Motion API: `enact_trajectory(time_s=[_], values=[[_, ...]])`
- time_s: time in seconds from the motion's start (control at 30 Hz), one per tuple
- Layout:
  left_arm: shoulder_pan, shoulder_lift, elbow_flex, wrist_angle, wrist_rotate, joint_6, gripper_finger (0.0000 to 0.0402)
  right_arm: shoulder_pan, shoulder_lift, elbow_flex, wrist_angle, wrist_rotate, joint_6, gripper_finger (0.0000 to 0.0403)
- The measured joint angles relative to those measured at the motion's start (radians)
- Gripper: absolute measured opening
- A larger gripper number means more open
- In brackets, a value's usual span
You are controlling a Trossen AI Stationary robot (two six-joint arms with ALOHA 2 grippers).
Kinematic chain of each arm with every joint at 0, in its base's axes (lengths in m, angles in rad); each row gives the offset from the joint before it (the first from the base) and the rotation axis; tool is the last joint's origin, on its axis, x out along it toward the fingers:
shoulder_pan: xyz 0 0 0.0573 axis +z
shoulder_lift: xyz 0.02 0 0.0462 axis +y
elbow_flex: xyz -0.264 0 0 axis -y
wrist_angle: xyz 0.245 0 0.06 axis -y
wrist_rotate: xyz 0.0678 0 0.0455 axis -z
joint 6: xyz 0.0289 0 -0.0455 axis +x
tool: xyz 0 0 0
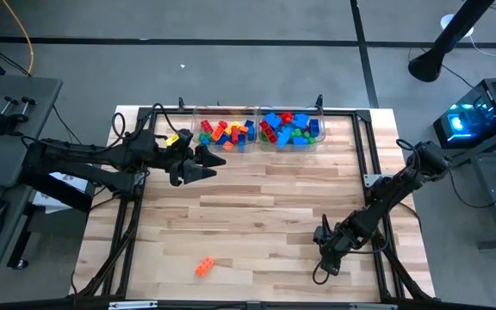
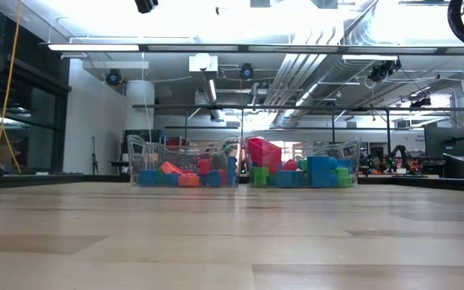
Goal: Sort blocks by size
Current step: Put the blue lego piece into the left transparent bin
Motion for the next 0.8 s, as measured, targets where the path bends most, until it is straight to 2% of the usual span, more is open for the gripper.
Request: enact_trajectory(time_s=[0.57,0.67,0.8], values=[[0.000,0.000,0.000,-0.072,0.000,0.002,0.0351,-0.009,0.057,0.005,-0.037,0.031,-0.042,0.0236],[0.000,0.000,0.000,-0.072,0.000,0.002,0.0351,-0.010,0.058,0.005,-0.041,0.031,-0.034,0.0218],[0.000,0.000,0.000,-0.072,0.000,0.002,0.0351,-0.012,0.058,0.014,-0.063,0.034,-0.022,0.0167]])
